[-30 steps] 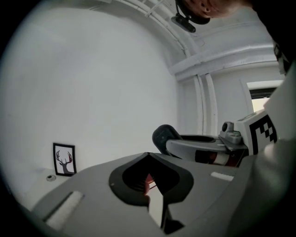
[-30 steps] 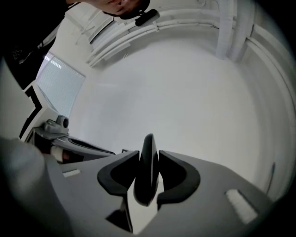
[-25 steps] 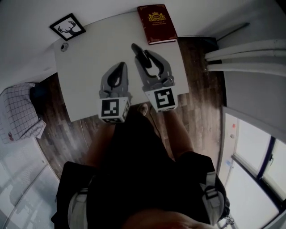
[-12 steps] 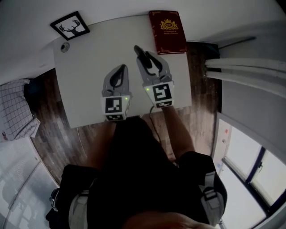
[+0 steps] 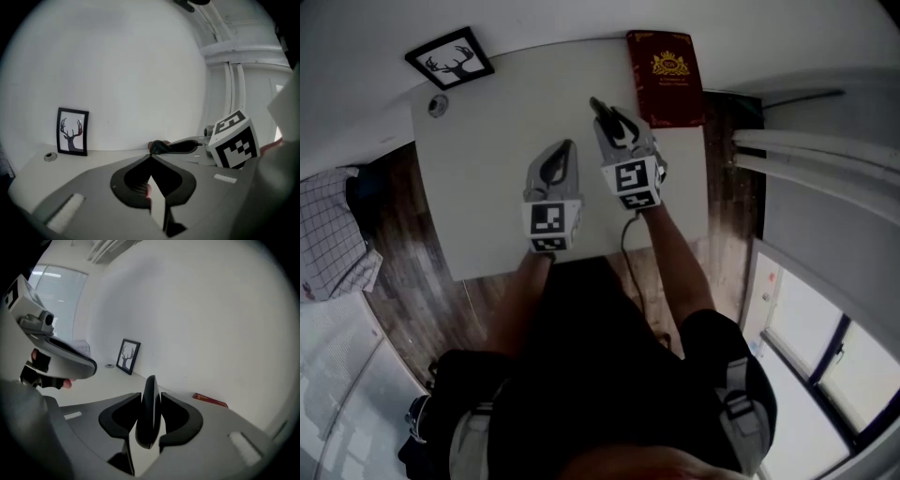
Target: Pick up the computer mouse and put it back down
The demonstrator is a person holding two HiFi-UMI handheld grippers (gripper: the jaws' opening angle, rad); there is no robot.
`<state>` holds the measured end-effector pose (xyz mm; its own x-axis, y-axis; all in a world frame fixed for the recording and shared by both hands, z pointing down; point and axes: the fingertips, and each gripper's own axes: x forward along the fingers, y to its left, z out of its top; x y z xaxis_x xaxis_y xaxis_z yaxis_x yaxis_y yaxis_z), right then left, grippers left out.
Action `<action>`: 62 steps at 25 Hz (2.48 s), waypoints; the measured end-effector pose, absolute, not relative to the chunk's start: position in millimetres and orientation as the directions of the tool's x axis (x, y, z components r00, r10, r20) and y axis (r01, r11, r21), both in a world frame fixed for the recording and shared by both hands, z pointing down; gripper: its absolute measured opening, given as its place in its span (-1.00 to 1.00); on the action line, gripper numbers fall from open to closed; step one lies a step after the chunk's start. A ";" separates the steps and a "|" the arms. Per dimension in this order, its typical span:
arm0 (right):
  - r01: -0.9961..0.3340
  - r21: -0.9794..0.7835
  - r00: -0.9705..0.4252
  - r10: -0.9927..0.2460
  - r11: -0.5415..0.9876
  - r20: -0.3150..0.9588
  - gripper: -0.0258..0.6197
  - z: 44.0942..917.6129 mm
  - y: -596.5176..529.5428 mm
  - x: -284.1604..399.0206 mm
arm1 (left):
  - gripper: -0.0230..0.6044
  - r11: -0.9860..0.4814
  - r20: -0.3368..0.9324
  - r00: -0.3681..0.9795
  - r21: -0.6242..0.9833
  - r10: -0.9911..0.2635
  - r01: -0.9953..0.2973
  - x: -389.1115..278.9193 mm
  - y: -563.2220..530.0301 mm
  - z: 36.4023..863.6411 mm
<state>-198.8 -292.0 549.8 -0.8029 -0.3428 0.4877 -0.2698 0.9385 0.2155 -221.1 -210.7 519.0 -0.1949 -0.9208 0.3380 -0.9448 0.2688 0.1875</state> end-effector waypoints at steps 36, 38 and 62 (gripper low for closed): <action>-0.186 0.429 -0.588 -0.450 0.884 0.672 -0.28 662.0 -334.0 -267.3 | -0.93 0.354 0.437 -0.244 0.189 -0.866 -0.916 -280.7 -177.5 567.5; -0.187 0.418 -0.595 -0.441 0.889 0.672 -0.31 660.7 -331.7 -269.1 | -0.93 0.352 0.438 -0.242 0.190 -0.866 -0.916 -279.4 -177.8 567.7; -0.277 0.249 -0.670 -0.373 0.928 0.642 -0.42 639.4 -316.1 -261.0 | -0.93 0.320 0.433 -0.216 0.185 -0.875 -0.929 -259.7 -181.2 564.4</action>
<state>-261.0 -316.1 639.4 -0.6700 -0.3729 0.6419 -0.2775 0.9278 0.2494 -259.7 -181.2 564.4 -0.2156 -0.8751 0.4334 -0.9291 0.3204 0.1847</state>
